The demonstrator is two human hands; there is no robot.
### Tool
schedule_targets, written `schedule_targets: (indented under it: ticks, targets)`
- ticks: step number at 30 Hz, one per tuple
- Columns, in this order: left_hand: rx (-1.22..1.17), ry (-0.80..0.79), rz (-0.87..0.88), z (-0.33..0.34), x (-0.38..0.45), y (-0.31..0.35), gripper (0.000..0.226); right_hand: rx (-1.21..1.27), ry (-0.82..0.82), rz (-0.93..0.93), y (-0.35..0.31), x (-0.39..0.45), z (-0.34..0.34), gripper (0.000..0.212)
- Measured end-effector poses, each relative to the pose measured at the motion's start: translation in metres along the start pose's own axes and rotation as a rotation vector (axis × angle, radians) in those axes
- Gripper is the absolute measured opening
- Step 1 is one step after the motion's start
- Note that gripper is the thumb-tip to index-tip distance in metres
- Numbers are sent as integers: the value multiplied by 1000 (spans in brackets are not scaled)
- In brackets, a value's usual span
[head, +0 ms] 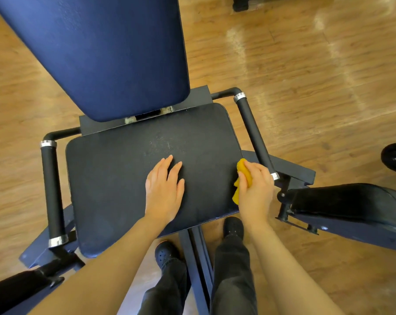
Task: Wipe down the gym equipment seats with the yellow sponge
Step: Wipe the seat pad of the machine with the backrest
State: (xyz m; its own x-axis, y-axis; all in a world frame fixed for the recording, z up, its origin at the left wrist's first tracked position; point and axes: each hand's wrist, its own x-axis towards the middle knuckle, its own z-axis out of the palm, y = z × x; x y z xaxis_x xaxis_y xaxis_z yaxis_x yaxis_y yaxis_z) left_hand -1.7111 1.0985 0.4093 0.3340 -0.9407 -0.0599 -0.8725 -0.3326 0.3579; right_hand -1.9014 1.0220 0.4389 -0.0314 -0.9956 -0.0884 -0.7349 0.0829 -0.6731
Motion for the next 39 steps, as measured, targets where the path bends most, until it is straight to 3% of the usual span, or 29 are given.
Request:
schedule_targets:
  ticks: [11, 18, 25, 30, 34, 39]
  targets:
    - [-118, -55, -81, -7, 100, 45, 43, 47, -103, -166, -44, 121, 32, 29]
    - [-79, 13, -131, 15, 149, 62, 41, -36, -173, -277, -47, 183, 66, 25]
    - [84, 93, -156, 44, 144, 66, 48, -226, -20, -402, -32, 174, 79, 31]
    - [97, 96, -172, 45, 145, 67, 46, -184, -148, -340, -36, 174, 76, 49]
    - [107, 67, -181, 45, 145, 66, 51, -2, -239, -277, -35, 176, 80, 42]
    - [128, 81, -176, 46, 146, 67, 51, 42, -322, -330, -23, 183, 82, 47]
